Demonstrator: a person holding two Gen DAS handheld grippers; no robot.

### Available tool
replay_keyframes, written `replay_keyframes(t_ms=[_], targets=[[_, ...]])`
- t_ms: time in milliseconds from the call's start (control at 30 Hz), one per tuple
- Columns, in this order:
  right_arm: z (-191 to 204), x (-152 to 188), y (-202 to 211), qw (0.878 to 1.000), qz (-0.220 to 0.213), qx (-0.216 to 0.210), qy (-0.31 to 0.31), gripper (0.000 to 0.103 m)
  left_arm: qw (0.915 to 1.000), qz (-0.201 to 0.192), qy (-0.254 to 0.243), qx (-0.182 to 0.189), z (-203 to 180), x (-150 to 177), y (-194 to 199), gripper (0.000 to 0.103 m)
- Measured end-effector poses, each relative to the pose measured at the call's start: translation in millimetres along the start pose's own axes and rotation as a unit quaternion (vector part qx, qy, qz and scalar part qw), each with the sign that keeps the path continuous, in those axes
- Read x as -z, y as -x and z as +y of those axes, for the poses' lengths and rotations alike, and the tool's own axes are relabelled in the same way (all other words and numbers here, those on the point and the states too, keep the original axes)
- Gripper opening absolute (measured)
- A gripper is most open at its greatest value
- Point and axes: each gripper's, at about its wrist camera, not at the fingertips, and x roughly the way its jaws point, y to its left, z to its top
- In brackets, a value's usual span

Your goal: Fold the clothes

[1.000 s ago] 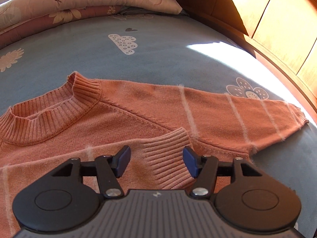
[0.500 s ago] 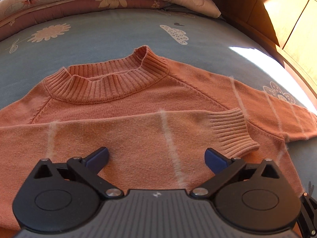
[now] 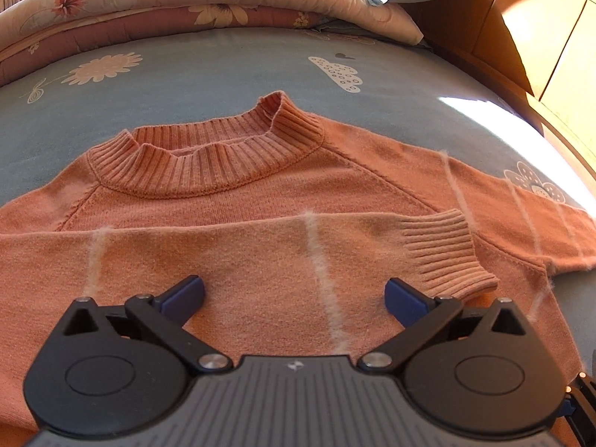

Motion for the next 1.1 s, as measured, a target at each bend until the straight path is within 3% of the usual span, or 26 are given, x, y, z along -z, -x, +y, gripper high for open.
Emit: replay_keyframes(t_ms=[400, 567, 700, 800, 933, 1100], targets=[[9.4, 4.5, -0.5, 0.999, -0.002, 0.026, 0.044, 0.103, 0.9993, 0.010, -0.003, -0.036, -2.3, -4.7, 6.1, 0.102], [13.1, 2.7, 5.4, 0.999, -0.010, 0.023, 0.044, 0.103, 0.9979, -0.037, 0.004, -0.053, 28.5, -16.6, 44.2, 0.102], [15.7, 1.4, 10.2, 0.999, -0.015, 0.008, 0.043, 0.103, 0.9947, -0.022, 0.093, -0.038, 83.8, -17.1, 59.5, 0.102], [18.2, 1.5, 12.7, 0.999, -0.015, -0.010, 0.041, 0.103, 0.9881, -0.005, 0.152, -0.023, 117.1, 1.6, 57.2, 0.102], [21.5, 4.2, 11.0, 0.999, -0.001, -0.028, 0.039, 0.103, 0.9878, -0.007, 0.155, -0.010, 127.4, 25.9, 51.7, 0.102], [23.8, 6.9, 8.6, 0.998, 0.000, -0.022, 0.050, 0.103, 0.9952, -0.006, 0.095, -0.020, 91.9, 17.5, 58.5, 0.102]])
